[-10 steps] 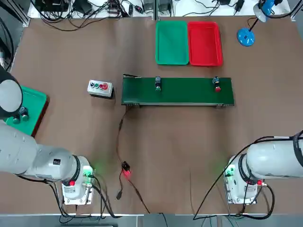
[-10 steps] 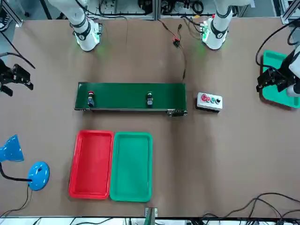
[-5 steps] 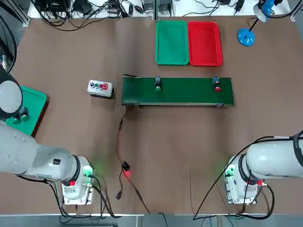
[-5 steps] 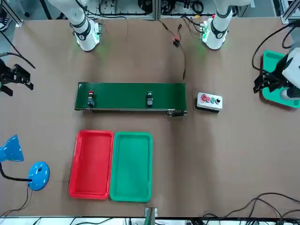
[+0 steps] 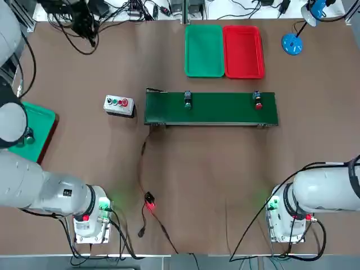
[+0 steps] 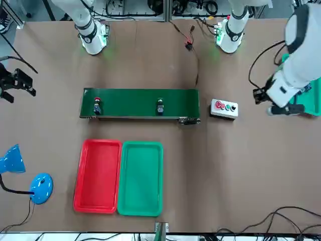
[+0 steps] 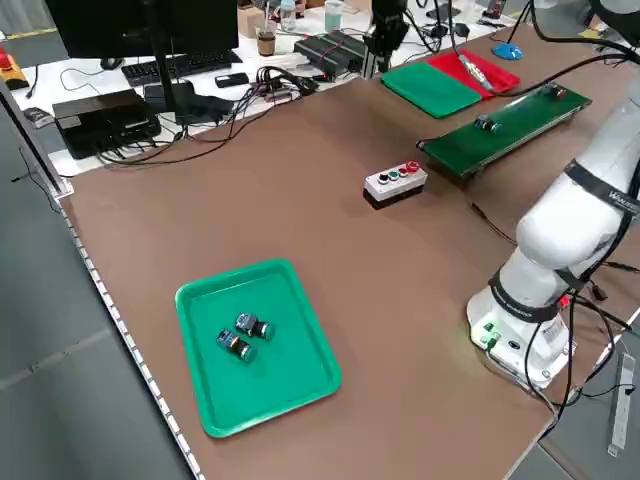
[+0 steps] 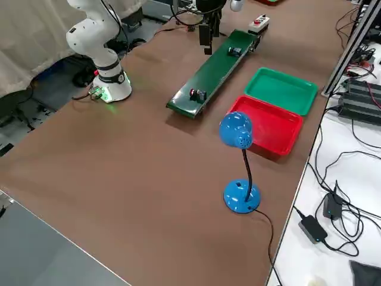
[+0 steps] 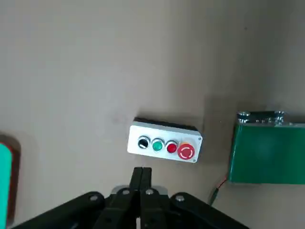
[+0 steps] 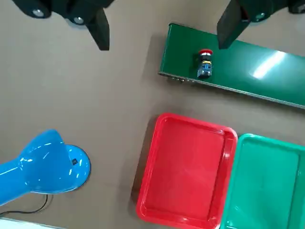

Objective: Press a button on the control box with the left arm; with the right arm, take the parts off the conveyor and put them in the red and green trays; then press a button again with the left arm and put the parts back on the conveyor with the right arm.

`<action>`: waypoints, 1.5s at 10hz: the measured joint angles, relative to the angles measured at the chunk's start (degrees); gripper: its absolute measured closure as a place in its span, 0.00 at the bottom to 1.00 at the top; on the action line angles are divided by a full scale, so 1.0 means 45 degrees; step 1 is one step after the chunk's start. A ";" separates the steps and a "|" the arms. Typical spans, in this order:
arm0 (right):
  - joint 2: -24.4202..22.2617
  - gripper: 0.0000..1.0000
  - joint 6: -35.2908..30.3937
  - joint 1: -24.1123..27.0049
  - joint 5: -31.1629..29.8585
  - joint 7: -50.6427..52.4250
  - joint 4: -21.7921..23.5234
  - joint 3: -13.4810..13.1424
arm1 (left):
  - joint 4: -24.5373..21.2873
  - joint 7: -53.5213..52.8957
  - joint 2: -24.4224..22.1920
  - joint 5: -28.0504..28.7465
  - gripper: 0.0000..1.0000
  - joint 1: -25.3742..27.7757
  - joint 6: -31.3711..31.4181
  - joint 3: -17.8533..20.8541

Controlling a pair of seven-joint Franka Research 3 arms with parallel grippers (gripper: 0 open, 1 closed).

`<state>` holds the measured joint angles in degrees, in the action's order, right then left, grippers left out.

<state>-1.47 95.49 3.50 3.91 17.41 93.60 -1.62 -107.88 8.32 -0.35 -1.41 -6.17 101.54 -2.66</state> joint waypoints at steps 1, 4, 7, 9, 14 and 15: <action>0.0000 0.00 0.0000 0.0000 0.0000 0.0000 0.0000 0.0001 | -0.1149 0.0061 -0.0468 0.0000 0.99 -0.0005 0.0828 -0.0160; 0.0000 0.00 -0.0001 0.0000 0.0000 0.0000 0.0001 0.0005 | -0.4842 0.0072 -0.1760 -0.0001 0.99 -0.0023 0.3396 -0.0408; 0.0000 0.00 -0.0001 0.0000 0.0000 0.0000 0.0000 0.0007 | -0.6849 0.0176 -0.1708 -0.0096 0.99 -0.0091 0.5440 -0.0824; 0.0000 0.00 -0.0002 0.0000 0.0000 0.0000 0.0000 0.0008 | -0.7189 0.0179 -0.1335 -0.0162 0.99 -0.0102 0.6042 -0.0951; 0.0000 0.00 -0.0002 0.0000 0.0000 -0.0001 0.0000 0.0008 | -0.7225 0.0241 -0.0061 -0.0163 0.99 -0.0100 0.7132 -0.1154; 0.0000 0.00 -0.0002 0.0000 0.0000 -0.0001 0.0000 0.0008 | -0.7222 0.0241 0.0057 -0.0163 0.99 -0.0101 0.7237 -0.1156</action>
<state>-1.47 95.48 3.50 3.91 17.41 93.60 -1.58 -140.38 9.41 -0.10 -2.15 -6.62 134.11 -7.87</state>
